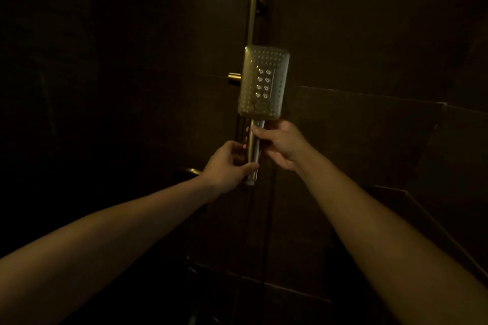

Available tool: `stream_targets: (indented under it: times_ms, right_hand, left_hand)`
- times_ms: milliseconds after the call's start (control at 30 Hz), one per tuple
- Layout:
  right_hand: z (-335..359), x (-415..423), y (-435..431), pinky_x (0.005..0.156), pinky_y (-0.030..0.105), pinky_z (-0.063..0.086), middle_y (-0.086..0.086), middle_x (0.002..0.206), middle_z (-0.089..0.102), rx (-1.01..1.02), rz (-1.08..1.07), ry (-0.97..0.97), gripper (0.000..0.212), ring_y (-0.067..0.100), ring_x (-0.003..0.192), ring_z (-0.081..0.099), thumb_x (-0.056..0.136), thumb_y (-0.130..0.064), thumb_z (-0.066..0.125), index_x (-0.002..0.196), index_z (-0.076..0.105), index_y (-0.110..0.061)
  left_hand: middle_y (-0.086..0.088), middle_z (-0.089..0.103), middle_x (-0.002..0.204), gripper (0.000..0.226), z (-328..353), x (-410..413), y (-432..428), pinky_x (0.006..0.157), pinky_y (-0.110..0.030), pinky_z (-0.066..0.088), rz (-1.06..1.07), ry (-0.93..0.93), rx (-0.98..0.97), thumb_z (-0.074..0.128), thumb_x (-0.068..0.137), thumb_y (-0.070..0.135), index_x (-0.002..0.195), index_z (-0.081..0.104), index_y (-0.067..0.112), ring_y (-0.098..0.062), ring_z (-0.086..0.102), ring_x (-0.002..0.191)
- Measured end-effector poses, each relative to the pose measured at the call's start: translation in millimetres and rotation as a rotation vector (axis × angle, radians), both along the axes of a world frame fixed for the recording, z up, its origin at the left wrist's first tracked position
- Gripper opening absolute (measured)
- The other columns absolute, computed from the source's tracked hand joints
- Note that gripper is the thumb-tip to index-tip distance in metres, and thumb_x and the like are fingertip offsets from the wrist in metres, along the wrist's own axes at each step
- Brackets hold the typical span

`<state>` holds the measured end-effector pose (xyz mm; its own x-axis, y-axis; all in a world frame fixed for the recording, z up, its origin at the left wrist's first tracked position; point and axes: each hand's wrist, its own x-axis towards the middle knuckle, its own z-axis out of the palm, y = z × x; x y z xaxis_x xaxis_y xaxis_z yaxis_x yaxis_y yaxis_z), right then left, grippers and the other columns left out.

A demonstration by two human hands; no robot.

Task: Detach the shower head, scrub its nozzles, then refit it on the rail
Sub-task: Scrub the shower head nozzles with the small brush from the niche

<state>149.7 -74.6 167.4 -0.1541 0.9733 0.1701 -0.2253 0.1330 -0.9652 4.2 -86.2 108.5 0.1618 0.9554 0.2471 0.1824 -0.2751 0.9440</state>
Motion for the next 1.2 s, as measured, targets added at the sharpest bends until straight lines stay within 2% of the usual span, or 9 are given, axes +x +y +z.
stream_targets:
  times_ms: [100, 200, 367, 533, 667, 767, 933, 1033, 1200]
  right_hand:
    - [-28, -23, -22, 0.095, 0.046, 0.052, 0.008, 0.101, 0.069, -0.027, 0.013, -0.079, 0.030, 0.024, 0.104, 0.066, 0.085, 0.004, 0.064, 0.111, 0.059, -0.010]
    - [-60, -49, -40, 0.095, 0.051, 0.051, 0.009, 0.101, 0.070, -0.061, 0.052, -0.111, 0.033, 0.027, 0.105, 0.066, 0.083, 0.005, 0.067, 0.112, 0.059, -0.009]
    - [-110, -95, -60, 0.086, 0.051, 0.056, 0.011, 0.104, 0.070, -0.145, 0.146, -0.113, 0.033, 0.026, 0.101, 0.068, 0.082, 0.005, 0.068, 0.111, 0.059, -0.010]
    - [-153, -142, -77, 0.082, 0.047, 0.059, 0.014, 0.110, 0.068, -0.256, 0.311, -0.133, 0.042, 0.029, 0.102, 0.068, 0.082, 0.004, 0.069, 0.121, 0.056, -0.005]
    - [-175, -183, -81, 0.075, 0.045, 0.060, 0.014, 0.107, 0.067, -0.284, 0.450, -0.154, 0.042, 0.029, 0.097, 0.069, 0.082, 0.004, 0.069, 0.121, 0.057, -0.002]
    - [-179, -215, -78, 0.077, 0.048, 0.059, 0.015, 0.105, 0.068, -0.296, 0.557, -0.174, 0.042, 0.030, 0.095, 0.069, 0.082, 0.005, 0.069, 0.122, 0.057, 0.000]
    - [-179, -260, -76, 0.084, 0.052, 0.057, 0.016, 0.107, 0.068, -0.252, 0.773, -0.226, 0.030, 0.032, 0.102, 0.067, 0.083, 0.002, 0.068, 0.112, 0.063, -0.004]
    - [-180, -283, -82, 0.087, 0.051, 0.057, 0.014, 0.108, 0.069, -0.237, 0.872, -0.241, 0.028, 0.030, 0.104, 0.068, 0.083, 0.001, 0.069, 0.110, 0.064, -0.006]
    - [-178, -317, -104, 0.080, 0.040, 0.059, 0.008, 0.102, 0.071, -0.217, 1.033, -0.287, 0.024, 0.022, 0.097, 0.070, 0.084, 0.002, 0.067, 0.105, 0.064, -0.010]
  left_hand:
    - [-0.004, 0.067, 0.107, 0.042, -31, -26, -34, 0.068, -0.028, 0.059, 0.024, -0.008, -0.055, 0.073, 0.086, 0.015, 0.122, 0.053, 0.017, -0.016, 0.069, 0.094]
    - [-0.004, 0.066, 0.106, 0.042, -62, -49, -67, 0.079, -0.041, 0.061, 0.099, -0.018, -0.102, 0.074, 0.085, 0.017, 0.122, 0.054, 0.017, -0.019, 0.069, 0.096]
    - [-0.016, 0.067, 0.108, 0.037, -110, -84, -116, 0.079, -0.045, 0.061, 0.242, -0.164, -0.250, 0.072, 0.086, 0.013, 0.117, 0.053, 0.013, -0.024, 0.071, 0.092]
    - [-0.019, 0.062, 0.101, 0.040, -149, -121, -154, 0.085, -0.052, 0.058, 0.352, -0.314, -0.376, 0.071, 0.086, 0.007, 0.120, 0.051, 0.004, -0.030, 0.068, 0.094]
    - [-0.017, 0.068, 0.101, 0.041, -164, -153, -173, 0.085, -0.050, 0.058, 0.383, -0.405, -0.485, 0.069, 0.088, 0.008, 0.123, 0.048, 0.006, -0.033, 0.069, 0.100]
    - [-0.016, 0.071, 0.097, 0.041, -163, -176, -182, 0.075, -0.041, 0.059, 0.440, -0.456, -0.498, 0.067, 0.089, 0.008, 0.125, 0.048, 0.003, -0.030, 0.072, 0.094]
    - [-0.016, 0.066, 0.107, 0.029, -149, -202, -204, 0.063, -0.027, 0.057, 0.524, -0.476, -0.547, 0.062, 0.092, 0.009, 0.120, 0.055, 0.005, -0.021, 0.073, 0.087]
    - [-0.015, 0.067, 0.108, 0.029, -150, -217, -218, 0.069, -0.030, 0.057, 0.618, -0.476, -0.548, 0.063, 0.092, 0.011, 0.120, 0.057, 0.005, -0.024, 0.072, 0.092]
    - [-0.013, 0.068, 0.107, 0.031, -155, -229, -252, 0.086, -0.039, 0.056, 0.758, -0.484, -0.516, 0.064, 0.092, 0.016, 0.121, 0.059, 0.006, -0.023, 0.070, 0.096]
